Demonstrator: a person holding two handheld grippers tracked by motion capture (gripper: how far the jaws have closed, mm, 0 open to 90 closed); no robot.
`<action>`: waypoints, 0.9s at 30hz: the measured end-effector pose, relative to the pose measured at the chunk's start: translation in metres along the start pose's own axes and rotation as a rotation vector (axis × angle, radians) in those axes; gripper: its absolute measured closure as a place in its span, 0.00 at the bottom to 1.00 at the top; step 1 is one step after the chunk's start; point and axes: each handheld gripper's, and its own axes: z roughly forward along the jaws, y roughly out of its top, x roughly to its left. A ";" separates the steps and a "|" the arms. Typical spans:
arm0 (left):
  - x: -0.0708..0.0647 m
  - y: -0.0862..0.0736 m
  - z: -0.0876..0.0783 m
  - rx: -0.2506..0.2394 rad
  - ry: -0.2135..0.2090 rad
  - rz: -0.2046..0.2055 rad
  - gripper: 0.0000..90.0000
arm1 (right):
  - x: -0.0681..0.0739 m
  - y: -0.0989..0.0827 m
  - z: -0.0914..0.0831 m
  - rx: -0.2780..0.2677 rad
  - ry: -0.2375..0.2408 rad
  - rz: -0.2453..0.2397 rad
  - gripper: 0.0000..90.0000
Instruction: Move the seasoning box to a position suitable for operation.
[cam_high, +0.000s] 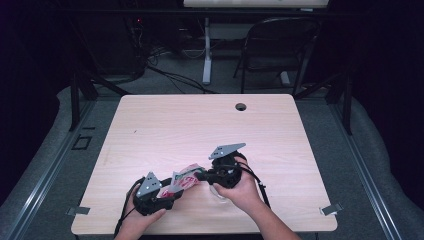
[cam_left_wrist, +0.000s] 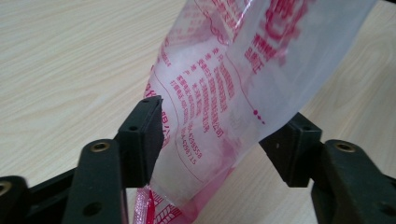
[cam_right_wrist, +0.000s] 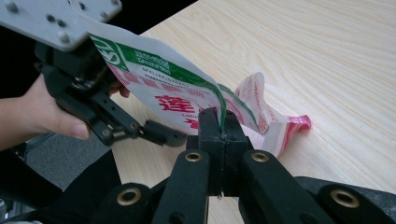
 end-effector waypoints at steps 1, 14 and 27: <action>0.000 0.000 0.001 0.004 0.003 0.012 0.44 | 0.000 0.000 0.000 0.001 -0.001 -0.002 1.00; 0.009 -0.011 0.020 0.057 0.010 -0.044 0.31 | -0.001 0.000 -0.001 0.000 0.004 -0.003 1.00; 0.013 -0.013 0.036 0.117 0.032 -0.086 0.29 | -0.002 -0.003 -0.001 -0.003 0.008 0.007 1.00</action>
